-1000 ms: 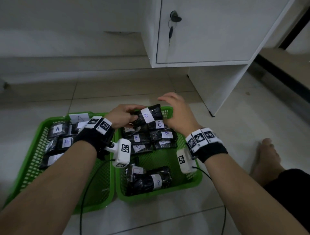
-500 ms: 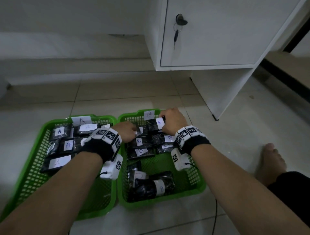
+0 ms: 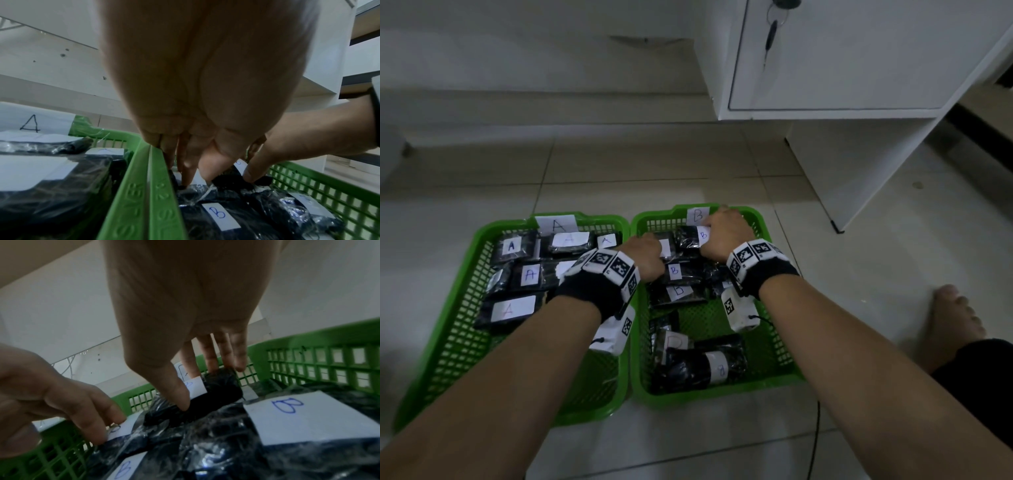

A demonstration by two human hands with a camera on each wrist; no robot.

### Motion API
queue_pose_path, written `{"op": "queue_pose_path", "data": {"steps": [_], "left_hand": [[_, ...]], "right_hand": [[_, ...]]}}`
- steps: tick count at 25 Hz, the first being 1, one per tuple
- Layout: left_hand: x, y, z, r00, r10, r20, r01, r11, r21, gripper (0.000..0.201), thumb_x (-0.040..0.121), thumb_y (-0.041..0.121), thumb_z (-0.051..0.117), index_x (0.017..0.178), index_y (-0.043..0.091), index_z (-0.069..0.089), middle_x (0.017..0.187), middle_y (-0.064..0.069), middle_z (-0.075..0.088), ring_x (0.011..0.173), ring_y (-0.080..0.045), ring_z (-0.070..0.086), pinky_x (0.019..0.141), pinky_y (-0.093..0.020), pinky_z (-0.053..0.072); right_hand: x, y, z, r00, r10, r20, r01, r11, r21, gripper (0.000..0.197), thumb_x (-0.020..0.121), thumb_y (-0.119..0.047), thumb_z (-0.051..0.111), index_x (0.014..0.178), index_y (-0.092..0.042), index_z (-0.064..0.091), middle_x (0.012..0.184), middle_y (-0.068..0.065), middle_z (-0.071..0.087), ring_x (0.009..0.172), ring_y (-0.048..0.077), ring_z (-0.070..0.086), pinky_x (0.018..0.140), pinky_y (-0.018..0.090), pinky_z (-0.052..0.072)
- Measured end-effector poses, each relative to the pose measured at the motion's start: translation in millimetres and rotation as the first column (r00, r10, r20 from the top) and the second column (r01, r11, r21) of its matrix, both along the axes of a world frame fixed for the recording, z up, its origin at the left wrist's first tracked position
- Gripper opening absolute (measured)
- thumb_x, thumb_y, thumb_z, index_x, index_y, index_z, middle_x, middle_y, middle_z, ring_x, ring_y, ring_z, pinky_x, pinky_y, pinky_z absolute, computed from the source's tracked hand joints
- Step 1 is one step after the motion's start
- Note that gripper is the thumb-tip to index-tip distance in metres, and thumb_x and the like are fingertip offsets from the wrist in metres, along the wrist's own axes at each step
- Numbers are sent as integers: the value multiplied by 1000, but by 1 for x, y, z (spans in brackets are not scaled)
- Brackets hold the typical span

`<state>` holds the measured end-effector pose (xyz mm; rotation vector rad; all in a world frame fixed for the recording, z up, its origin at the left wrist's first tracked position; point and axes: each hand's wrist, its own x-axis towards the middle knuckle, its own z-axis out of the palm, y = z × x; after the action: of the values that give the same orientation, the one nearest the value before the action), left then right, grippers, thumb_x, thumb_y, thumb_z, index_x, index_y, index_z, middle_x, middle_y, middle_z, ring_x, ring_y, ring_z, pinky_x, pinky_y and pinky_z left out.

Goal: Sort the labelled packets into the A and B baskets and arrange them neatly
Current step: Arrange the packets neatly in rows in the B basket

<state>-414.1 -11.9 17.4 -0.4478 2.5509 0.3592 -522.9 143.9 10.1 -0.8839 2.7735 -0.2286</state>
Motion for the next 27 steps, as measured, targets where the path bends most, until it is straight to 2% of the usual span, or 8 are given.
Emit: {"op": "queue_pose_path", "data": {"steps": [6, 9, 13, 16, 19, 21, 23, 27], "left_hand": [[17, 16, 18, 970, -115, -214, 132, 989, 70, 30, 87, 18, 54, 113, 11, 67, 123, -8, 58, 111, -26, 57, 95, -38, 49], [30, 38, 28, 954, -195, -227, 233, 961, 153, 19, 89, 18, 62, 104, 21, 72, 109, 0, 67, 102, -19, 63, 84, -29, 50], [52, 53, 16, 936, -351, 28, 342, 925, 169, 29, 83, 27, 73, 111, 20, 73, 106, 4, 72, 96, -15, 65, 87, -31, 53], [61, 54, 10, 935, -355, 26, 347, 926, 147, 26, 80, 32, 76, 104, 23, 76, 97, 7, 74, 89, -13, 68, 86, -35, 56], [65, 55, 7, 949, -315, -25, 315, 936, 159, 20, 82, 28, 74, 100, 20, 76, 97, 5, 75, 85, -11, 67, 77, -27, 54], [69, 54, 8, 953, -253, -165, 276, 951, 137, 14, 84, 23, 71, 98, 21, 75, 102, 4, 72, 93, -13, 64, 77, -25, 49], [71, 50, 10, 916, -248, -316, 254, 967, -23, 18, 83, 23, 71, 101, 26, 72, 117, 1, 63, 117, -21, 52, 95, -35, 45], [70, 40, 18, 963, -211, -169, 171, 960, -223, 48, 77, 16, 76, 120, 34, 63, 143, -4, 43, 135, -27, 31, 108, -51, 33]], "right_hand": [[10, 16, 13, 998, 52, -35, -54, 997, -51, 42, 77, -21, 73, 118, -16, 69, 114, 6, 64, 111, 28, 58, 81, 33, 49], [28, 28, 27, 979, 72, 192, -44, 988, -150, 22, 79, -19, 79, 101, -17, 78, 101, 1, 75, 93, 20, 70, 79, 30, 56], [68, 43, 41, 805, 202, 558, -224, 974, -30, 16, 87, -10, 70, 96, -18, 80, 91, 1, 79, 83, 18, 76, 73, 37, 64], [90, 50, 48, 648, 254, 718, -378, 926, 15, 26, 79, -23, 84, 104, -16, 80, 97, -1, 79, 91, 12, 74, 72, 30, 61], [100, 56, 43, 654, 251, 714, -419, 905, 66, 41, 68, -28, 92, 106, -20, 78, 100, -6, 77, 91, 10, 72, 78, 33, 63], [102, 60, 35, 703, 243, 668, -413, 904, 106, 45, 67, -29, 93, 109, -24, 75, 104, -7, 76, 95, 14, 71, 82, 40, 63], [102, 66, 31, 698, 226, 680, -387, 918, 92, 47, 69, -29, 92, 112, -25, 73, 107, -6, 75, 97, 14, 70, 85, 42, 62], [103, 72, 26, 640, 171, 749, -322, 945, 59, 50, 72, -24, 90, 119, -23, 72, 111, -4, 73, 95, 10, 69, 88, 39, 62]]}}
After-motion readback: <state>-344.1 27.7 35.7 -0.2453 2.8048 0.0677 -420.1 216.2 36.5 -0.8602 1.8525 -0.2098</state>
